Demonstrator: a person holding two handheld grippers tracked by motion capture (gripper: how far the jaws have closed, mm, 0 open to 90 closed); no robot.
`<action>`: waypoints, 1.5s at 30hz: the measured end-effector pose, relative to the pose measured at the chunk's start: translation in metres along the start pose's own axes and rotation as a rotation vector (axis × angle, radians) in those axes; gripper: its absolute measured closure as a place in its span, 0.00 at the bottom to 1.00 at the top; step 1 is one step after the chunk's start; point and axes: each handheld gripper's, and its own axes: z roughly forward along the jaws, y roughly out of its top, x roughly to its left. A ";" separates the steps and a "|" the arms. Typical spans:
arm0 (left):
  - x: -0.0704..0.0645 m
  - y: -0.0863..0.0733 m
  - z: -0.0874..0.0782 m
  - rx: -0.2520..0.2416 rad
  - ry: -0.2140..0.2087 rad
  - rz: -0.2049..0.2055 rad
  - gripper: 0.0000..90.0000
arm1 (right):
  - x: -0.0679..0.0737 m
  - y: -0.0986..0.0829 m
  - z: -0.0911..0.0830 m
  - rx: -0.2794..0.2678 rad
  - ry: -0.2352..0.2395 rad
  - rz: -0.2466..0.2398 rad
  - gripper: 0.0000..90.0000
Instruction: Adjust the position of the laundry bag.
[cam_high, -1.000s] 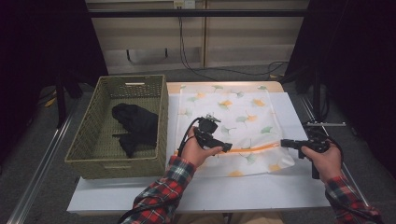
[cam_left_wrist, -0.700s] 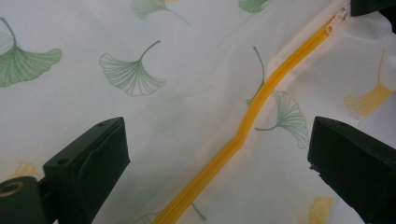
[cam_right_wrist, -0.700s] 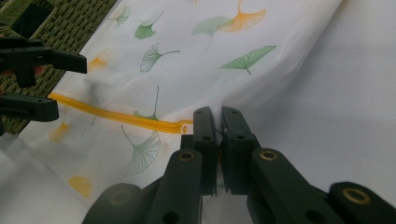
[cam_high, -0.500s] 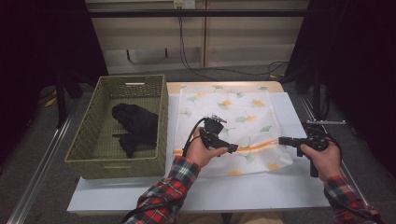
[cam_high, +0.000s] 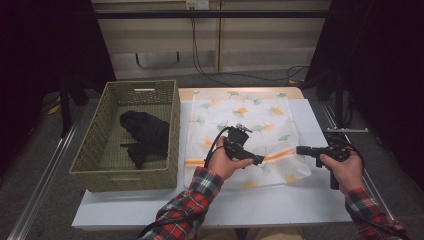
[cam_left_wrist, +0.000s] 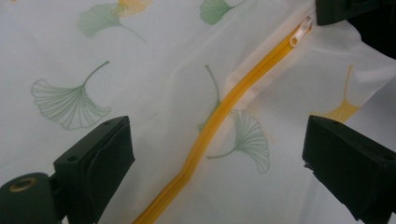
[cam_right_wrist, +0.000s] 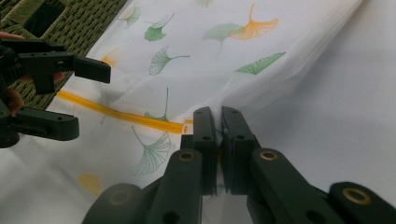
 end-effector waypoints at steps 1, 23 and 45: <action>-0.001 0.002 0.001 0.005 -0.010 0.003 0.11 | 0.000 0.000 0.000 0.001 0.004 0.005 0.95; -0.013 0.010 0.023 -0.013 -0.042 0.061 0.32 | 0.004 0.000 0.003 -0.008 0.026 0.013 0.95; -0.023 0.018 0.037 -0.043 -0.137 0.051 0.57 | 0.009 0.002 0.009 -0.005 0.026 0.002 0.95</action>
